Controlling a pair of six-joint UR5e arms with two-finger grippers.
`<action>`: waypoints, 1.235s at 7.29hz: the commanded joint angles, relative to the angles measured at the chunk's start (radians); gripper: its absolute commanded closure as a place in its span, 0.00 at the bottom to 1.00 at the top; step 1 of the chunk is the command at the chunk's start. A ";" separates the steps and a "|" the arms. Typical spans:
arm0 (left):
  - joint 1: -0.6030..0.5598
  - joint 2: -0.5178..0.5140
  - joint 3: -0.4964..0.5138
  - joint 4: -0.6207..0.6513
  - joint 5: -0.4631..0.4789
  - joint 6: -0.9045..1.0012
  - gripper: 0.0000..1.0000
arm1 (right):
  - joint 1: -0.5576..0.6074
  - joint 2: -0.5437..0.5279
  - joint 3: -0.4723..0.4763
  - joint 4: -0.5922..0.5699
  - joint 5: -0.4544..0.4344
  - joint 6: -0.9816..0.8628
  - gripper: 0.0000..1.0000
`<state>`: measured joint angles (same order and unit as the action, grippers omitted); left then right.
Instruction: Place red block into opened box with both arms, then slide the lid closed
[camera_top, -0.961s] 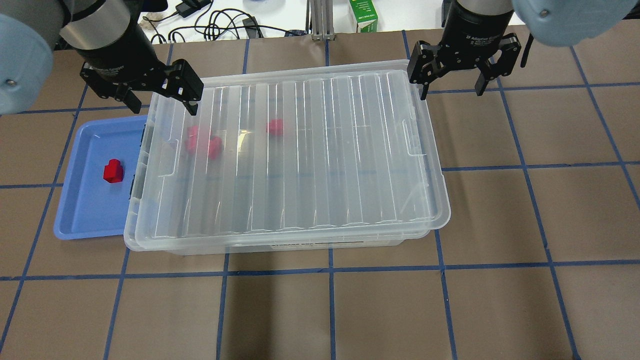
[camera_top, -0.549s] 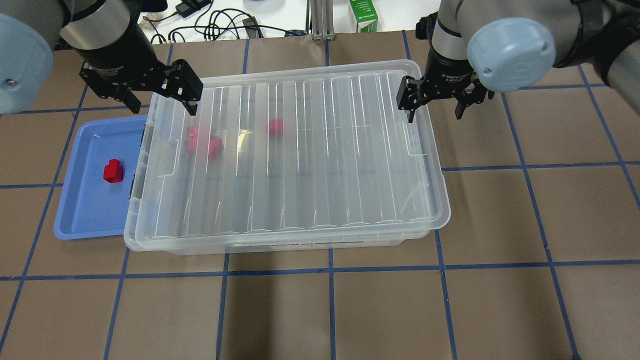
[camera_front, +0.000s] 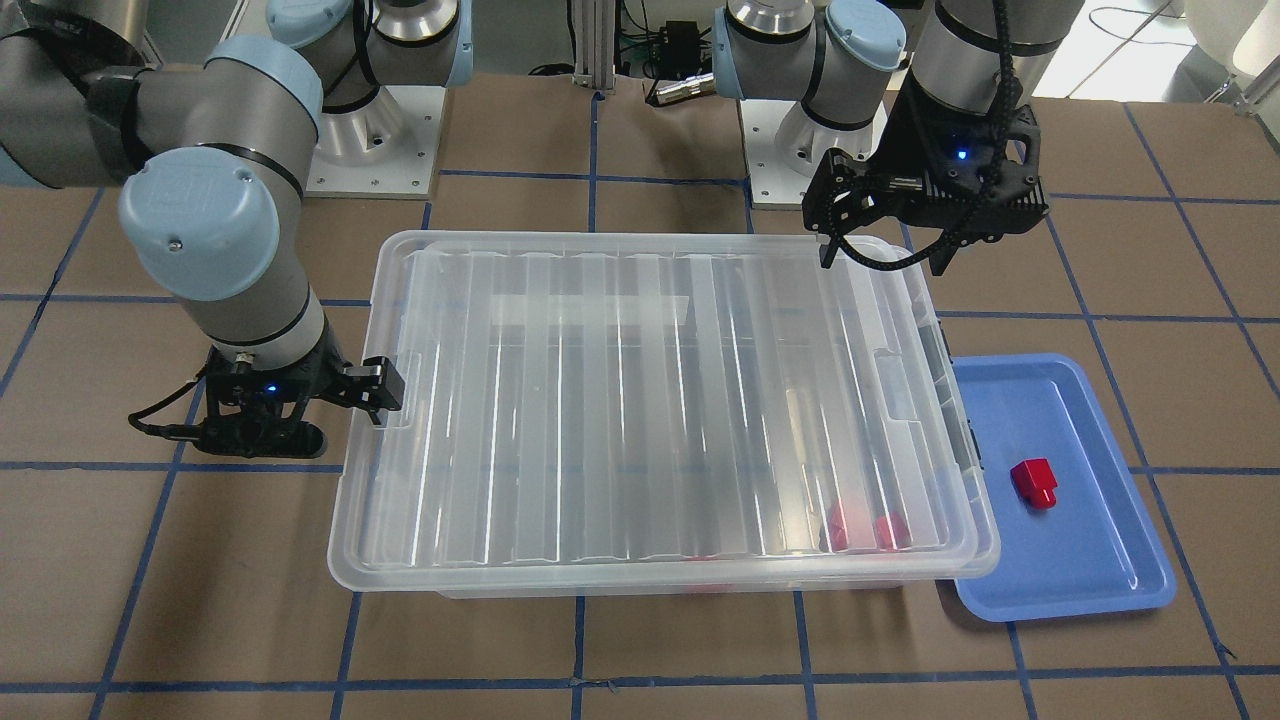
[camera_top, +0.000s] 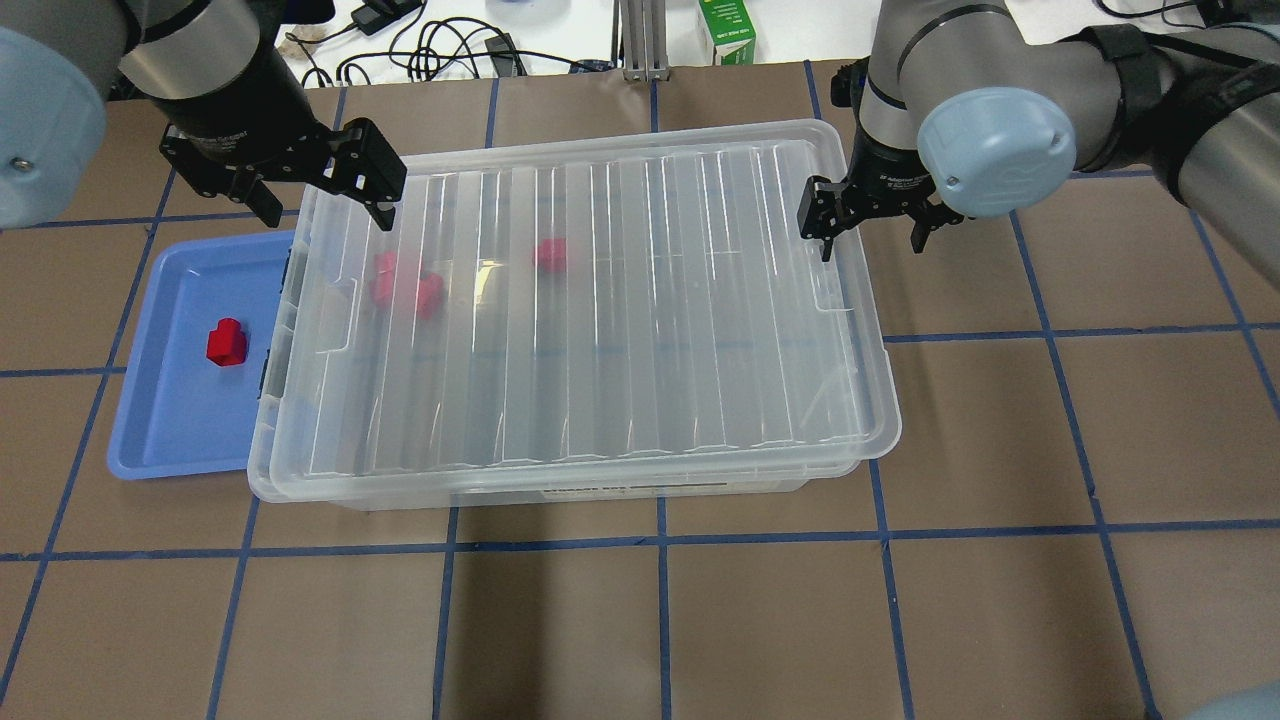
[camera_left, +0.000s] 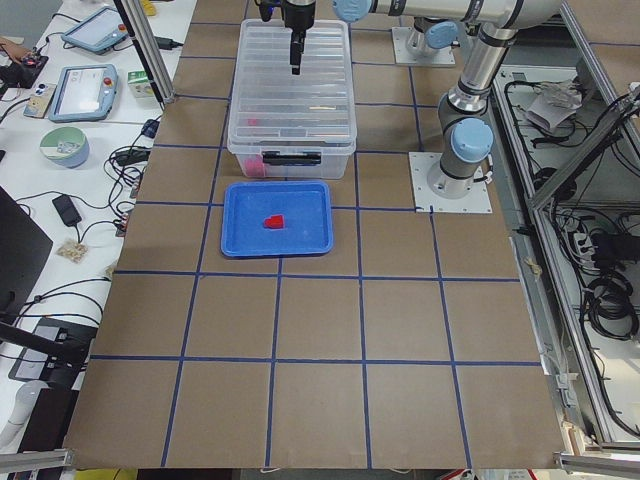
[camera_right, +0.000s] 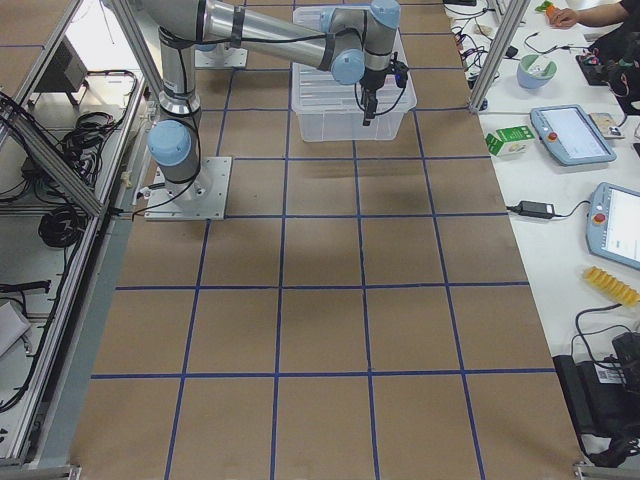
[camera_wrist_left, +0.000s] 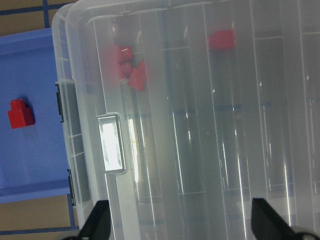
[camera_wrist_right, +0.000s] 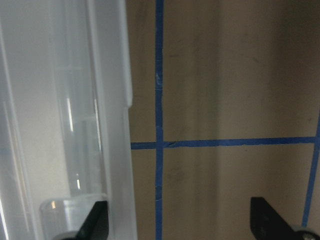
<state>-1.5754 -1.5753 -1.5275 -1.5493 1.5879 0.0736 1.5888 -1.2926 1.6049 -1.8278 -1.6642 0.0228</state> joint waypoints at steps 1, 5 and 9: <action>0.000 0.000 0.003 0.000 -0.002 0.000 0.00 | -0.105 0.001 0.001 0.004 -0.016 -0.085 0.00; 0.003 -0.002 0.007 -0.002 -0.003 0.000 0.00 | -0.207 -0.005 -0.003 0.019 -0.017 -0.142 0.00; 0.003 -0.009 0.016 0.000 -0.005 -0.008 0.00 | -0.269 -0.010 0.000 0.021 -0.020 -0.217 0.00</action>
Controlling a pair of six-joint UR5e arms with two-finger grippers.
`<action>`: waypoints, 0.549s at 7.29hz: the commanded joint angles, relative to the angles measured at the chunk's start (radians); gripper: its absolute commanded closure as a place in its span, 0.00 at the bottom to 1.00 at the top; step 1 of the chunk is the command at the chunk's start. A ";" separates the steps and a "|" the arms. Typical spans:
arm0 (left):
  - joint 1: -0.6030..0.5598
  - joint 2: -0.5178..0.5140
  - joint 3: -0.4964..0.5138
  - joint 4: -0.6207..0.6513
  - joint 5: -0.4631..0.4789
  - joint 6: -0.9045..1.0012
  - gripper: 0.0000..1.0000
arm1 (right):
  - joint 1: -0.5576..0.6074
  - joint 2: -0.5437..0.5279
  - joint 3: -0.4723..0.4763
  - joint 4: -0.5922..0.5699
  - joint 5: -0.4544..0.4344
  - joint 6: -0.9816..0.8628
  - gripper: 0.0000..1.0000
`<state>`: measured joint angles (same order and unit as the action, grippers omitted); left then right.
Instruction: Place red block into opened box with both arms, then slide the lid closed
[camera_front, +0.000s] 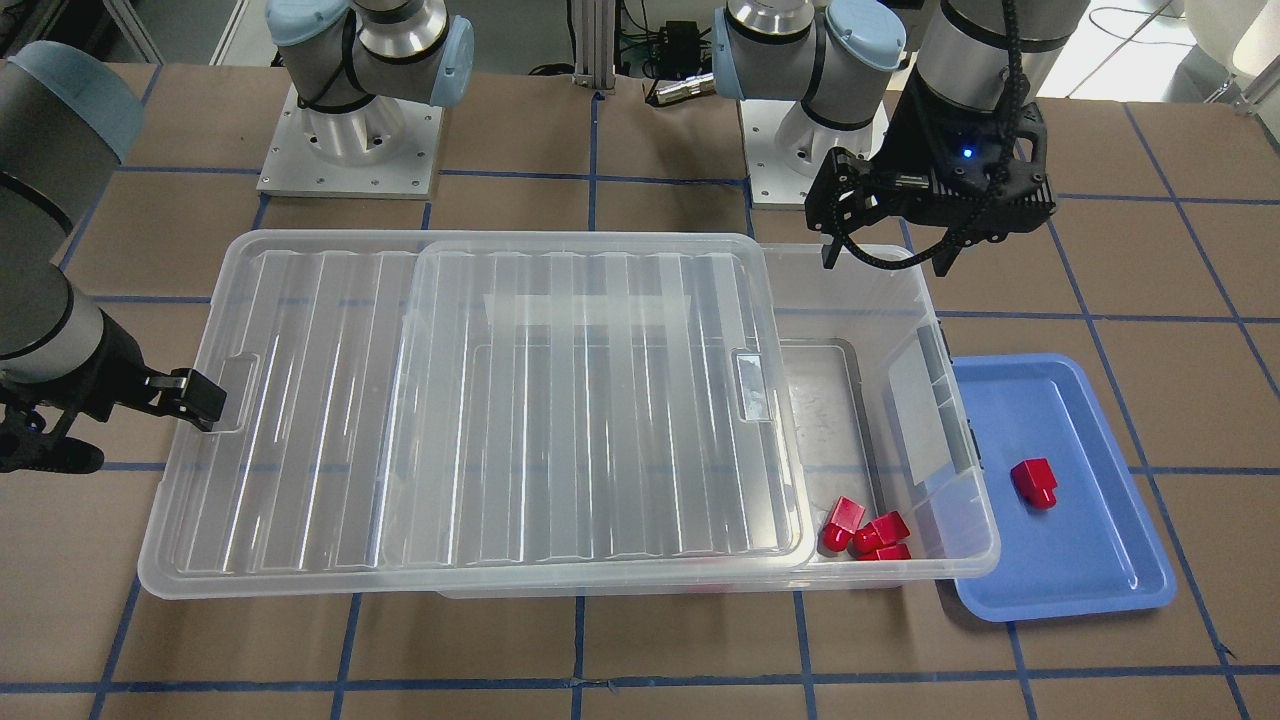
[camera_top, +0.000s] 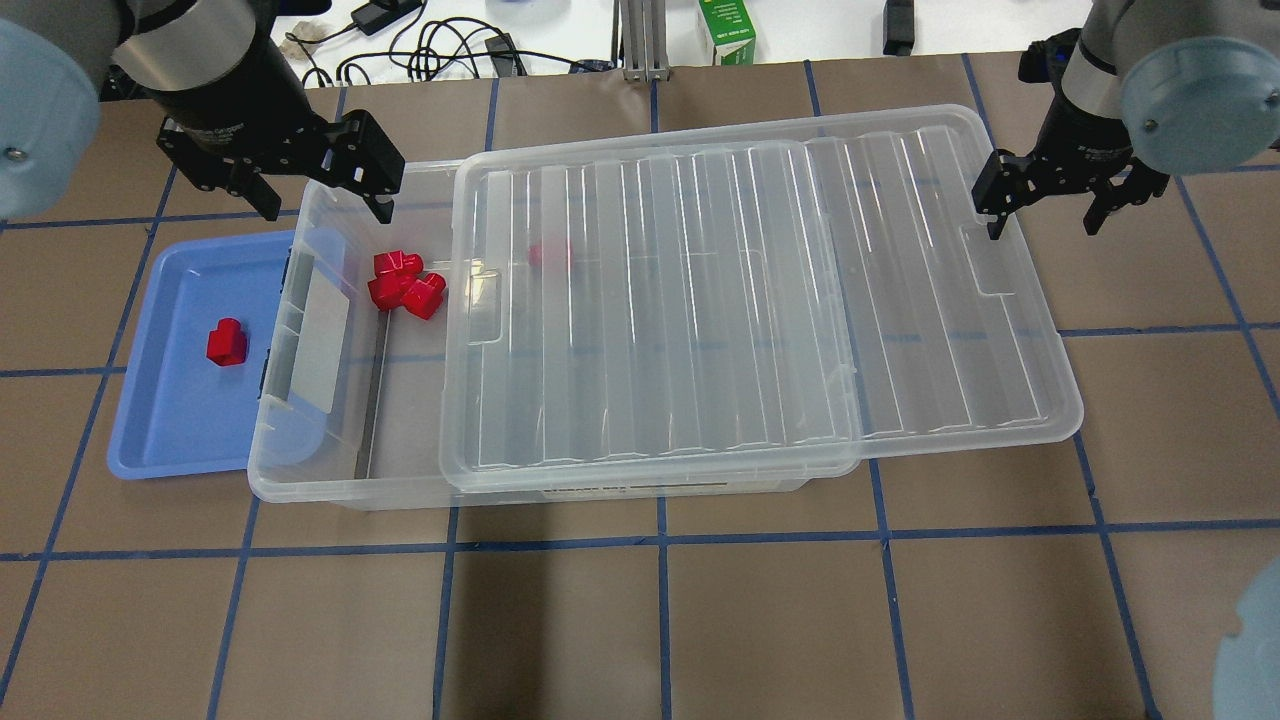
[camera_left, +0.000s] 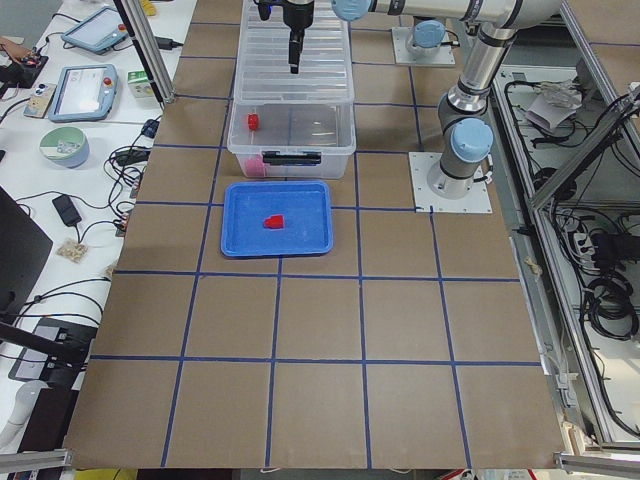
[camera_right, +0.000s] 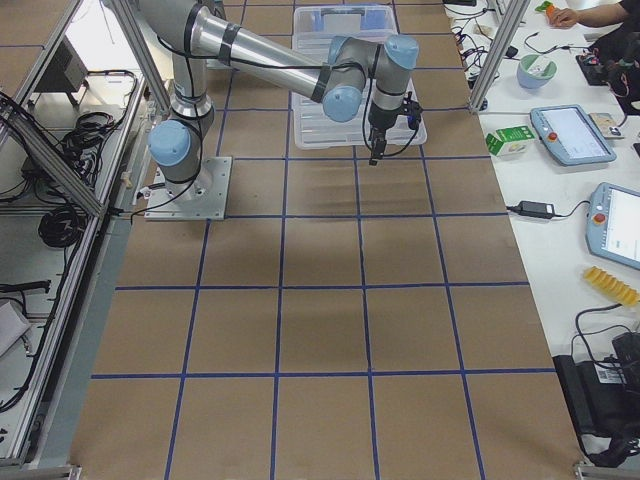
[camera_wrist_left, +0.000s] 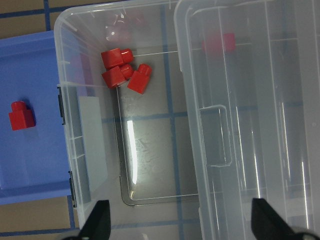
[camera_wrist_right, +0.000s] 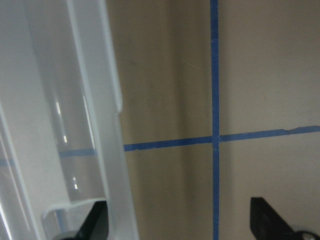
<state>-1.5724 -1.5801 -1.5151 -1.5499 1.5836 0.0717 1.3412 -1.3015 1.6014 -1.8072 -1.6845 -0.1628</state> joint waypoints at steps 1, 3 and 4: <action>0.009 -0.004 0.001 0.005 0.013 0.002 0.00 | -0.022 -0.001 0.000 0.000 0.000 -0.030 0.00; 0.194 -0.024 -0.029 0.010 -0.004 0.075 0.00 | -0.023 -0.002 -0.004 0.002 0.000 -0.032 0.00; 0.289 -0.055 -0.055 0.017 -0.004 0.123 0.00 | -0.022 -0.004 -0.011 0.003 0.002 -0.030 0.00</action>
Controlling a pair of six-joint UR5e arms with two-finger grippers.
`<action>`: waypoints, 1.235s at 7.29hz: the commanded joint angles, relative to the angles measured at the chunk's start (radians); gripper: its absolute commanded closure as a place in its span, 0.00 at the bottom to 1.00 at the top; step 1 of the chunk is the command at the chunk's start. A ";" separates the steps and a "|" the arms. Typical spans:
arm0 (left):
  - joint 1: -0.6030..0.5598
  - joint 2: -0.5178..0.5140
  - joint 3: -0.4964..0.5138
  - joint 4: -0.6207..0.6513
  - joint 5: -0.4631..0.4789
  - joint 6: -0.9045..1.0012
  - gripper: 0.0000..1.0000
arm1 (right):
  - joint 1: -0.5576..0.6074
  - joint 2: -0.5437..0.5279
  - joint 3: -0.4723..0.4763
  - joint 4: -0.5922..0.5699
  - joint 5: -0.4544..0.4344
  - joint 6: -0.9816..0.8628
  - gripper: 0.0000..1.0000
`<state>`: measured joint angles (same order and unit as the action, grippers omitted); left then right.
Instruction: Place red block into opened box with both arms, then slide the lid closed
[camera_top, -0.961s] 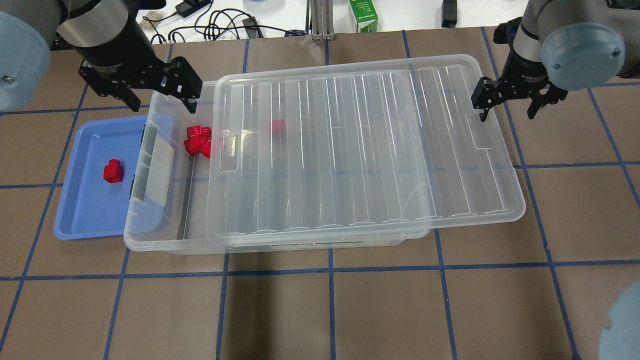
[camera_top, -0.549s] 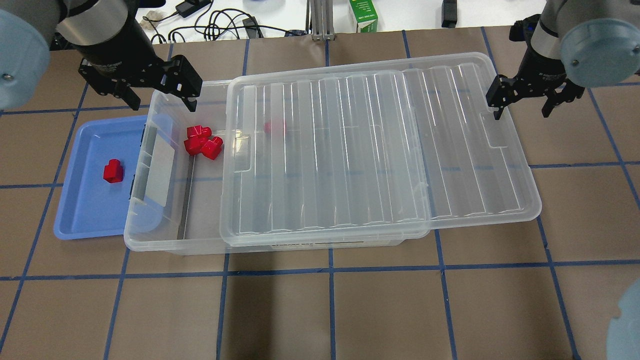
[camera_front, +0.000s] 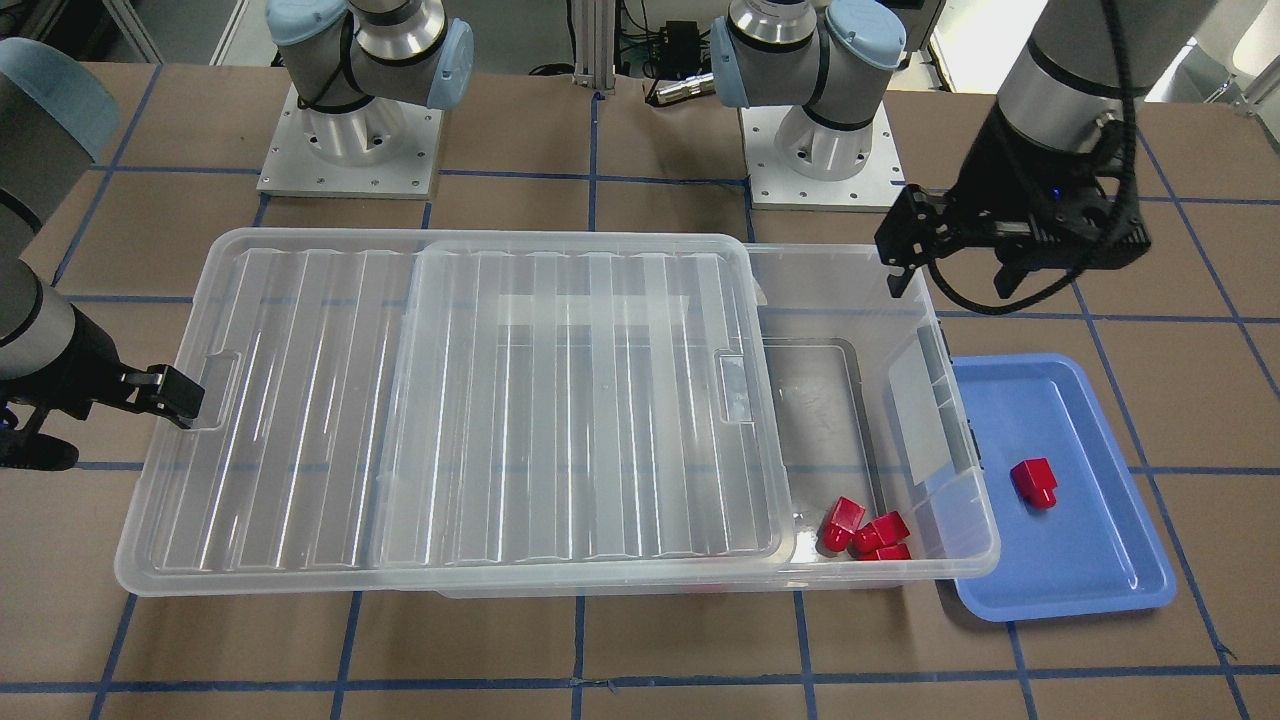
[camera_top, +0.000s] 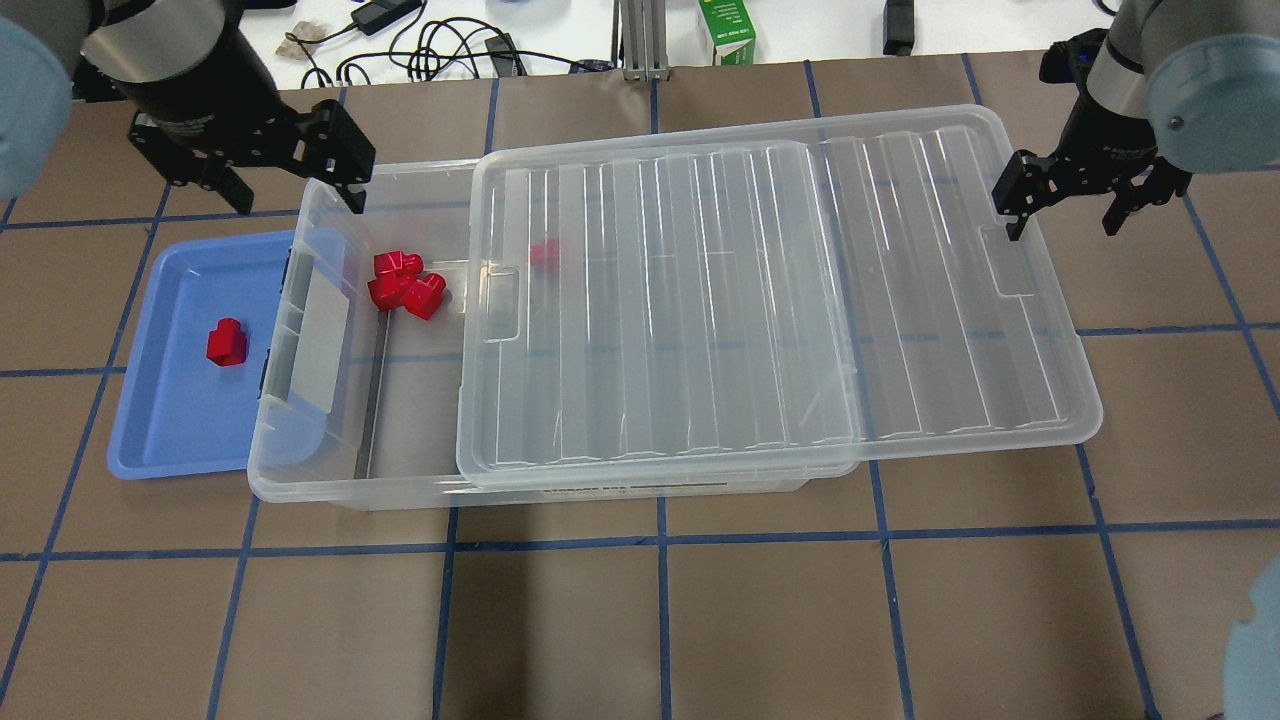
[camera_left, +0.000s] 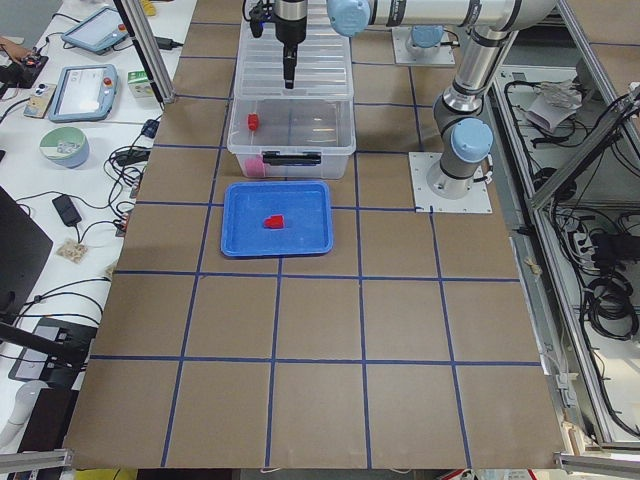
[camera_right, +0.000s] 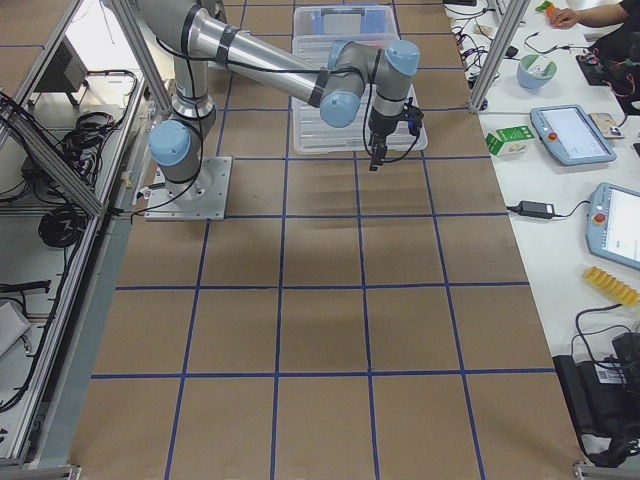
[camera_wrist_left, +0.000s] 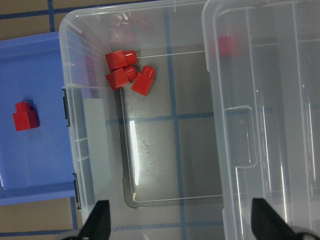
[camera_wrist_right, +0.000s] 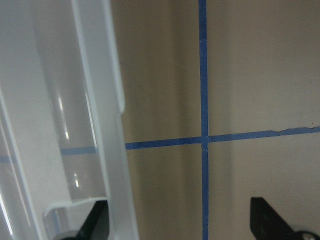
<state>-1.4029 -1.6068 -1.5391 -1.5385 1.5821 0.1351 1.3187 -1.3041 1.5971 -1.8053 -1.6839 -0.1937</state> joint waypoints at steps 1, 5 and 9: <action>0.168 -0.069 -0.051 0.079 0.004 0.146 0.00 | 0.014 -0.013 -0.018 -0.003 0.032 0.005 0.00; 0.361 -0.279 -0.176 0.388 -0.002 0.392 0.00 | 0.287 -0.075 -0.199 0.111 0.128 0.227 0.00; 0.367 -0.413 -0.200 0.486 -0.001 0.394 0.00 | 0.313 -0.107 -0.240 0.247 0.138 0.263 0.00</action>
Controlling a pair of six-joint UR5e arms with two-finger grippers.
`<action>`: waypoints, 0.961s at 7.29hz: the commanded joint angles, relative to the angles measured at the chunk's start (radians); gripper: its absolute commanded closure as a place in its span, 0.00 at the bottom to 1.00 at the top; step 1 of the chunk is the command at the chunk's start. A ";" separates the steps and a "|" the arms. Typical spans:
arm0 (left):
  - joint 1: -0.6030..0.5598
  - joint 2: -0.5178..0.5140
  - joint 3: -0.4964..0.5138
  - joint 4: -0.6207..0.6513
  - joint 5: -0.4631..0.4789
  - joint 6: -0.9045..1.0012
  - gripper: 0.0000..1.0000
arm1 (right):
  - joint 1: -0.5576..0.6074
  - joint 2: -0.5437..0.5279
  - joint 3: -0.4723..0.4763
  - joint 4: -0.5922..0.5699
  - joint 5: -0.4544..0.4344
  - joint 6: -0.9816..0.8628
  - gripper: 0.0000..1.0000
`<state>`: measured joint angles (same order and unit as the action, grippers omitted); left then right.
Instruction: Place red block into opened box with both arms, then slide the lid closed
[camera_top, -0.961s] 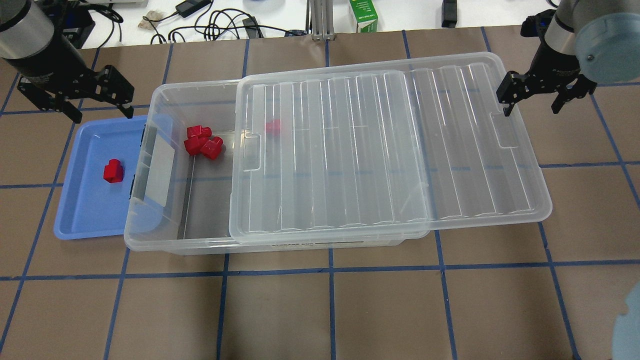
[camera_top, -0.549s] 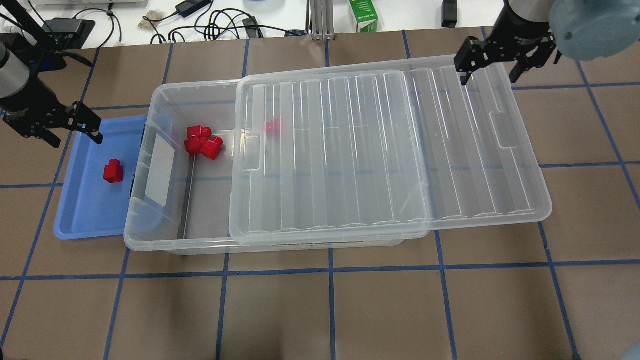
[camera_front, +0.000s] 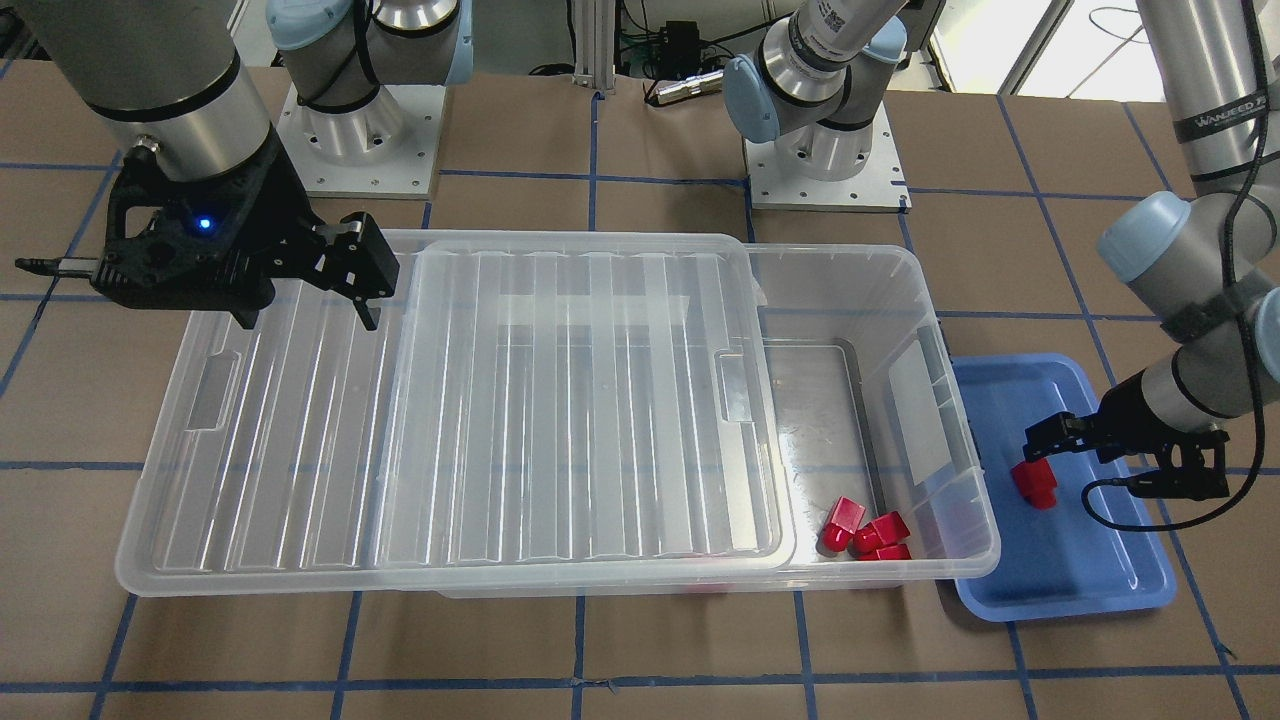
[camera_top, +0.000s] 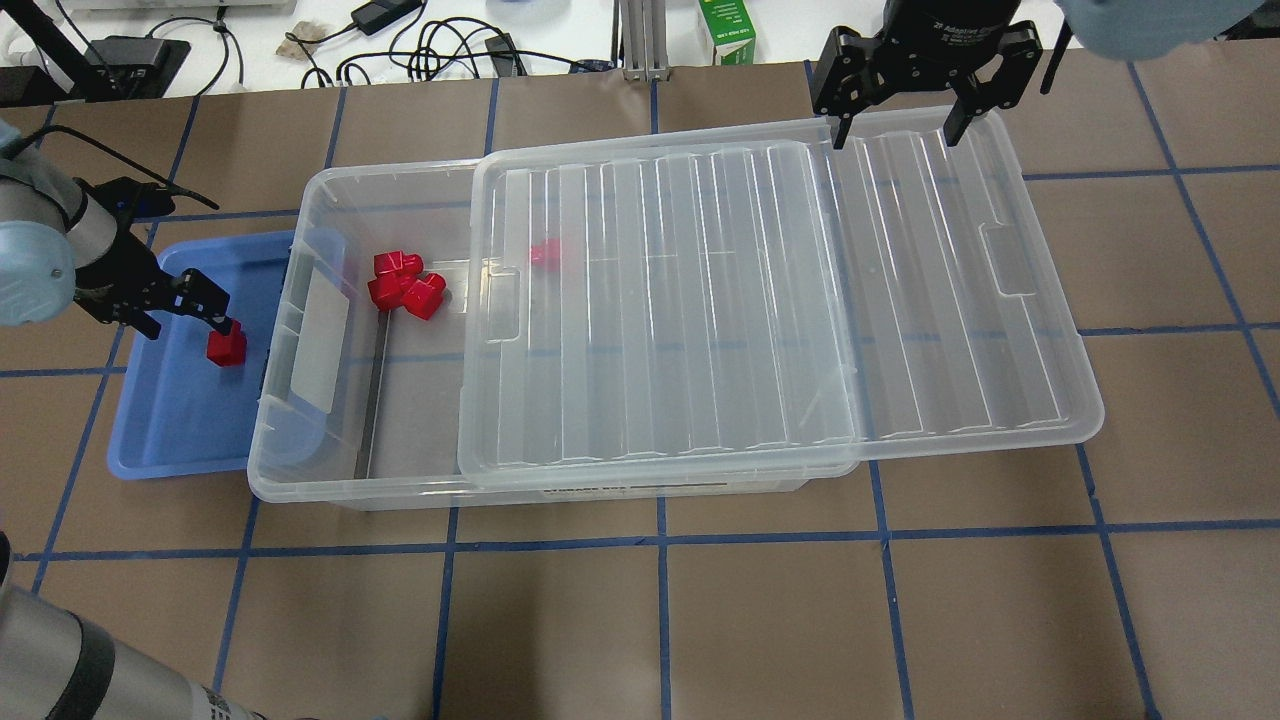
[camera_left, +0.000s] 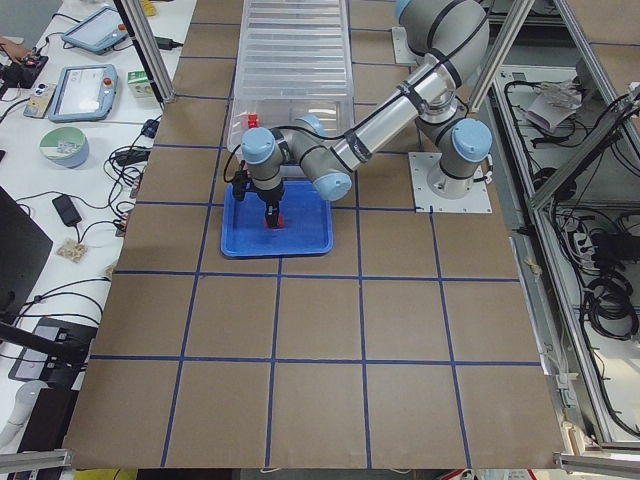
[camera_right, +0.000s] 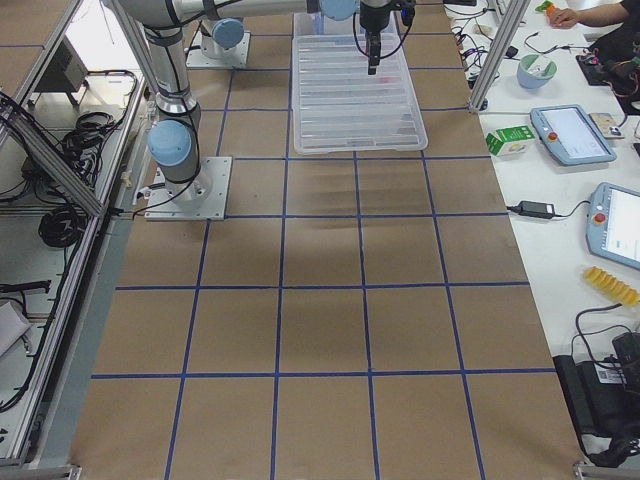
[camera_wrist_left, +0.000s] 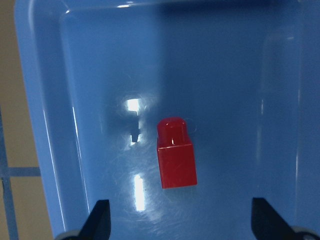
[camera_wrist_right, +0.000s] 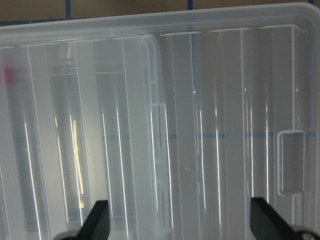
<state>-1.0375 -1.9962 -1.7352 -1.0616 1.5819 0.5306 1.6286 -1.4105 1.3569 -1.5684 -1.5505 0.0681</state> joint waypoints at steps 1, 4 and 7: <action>0.002 -0.035 -0.009 0.003 -0.002 -0.006 0.00 | 0.002 -0.002 0.004 0.008 0.007 -0.002 0.00; 0.002 -0.056 -0.017 0.002 -0.003 -0.014 0.29 | 0.002 -0.010 0.005 0.010 0.004 -0.001 0.00; 0.001 -0.064 -0.015 0.008 -0.013 -0.031 0.95 | 0.002 -0.012 0.014 0.010 0.000 -0.002 0.00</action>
<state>-1.0367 -2.0580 -1.7538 -1.0548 1.5706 0.5010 1.6306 -1.4215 1.3696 -1.5585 -1.5495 0.0667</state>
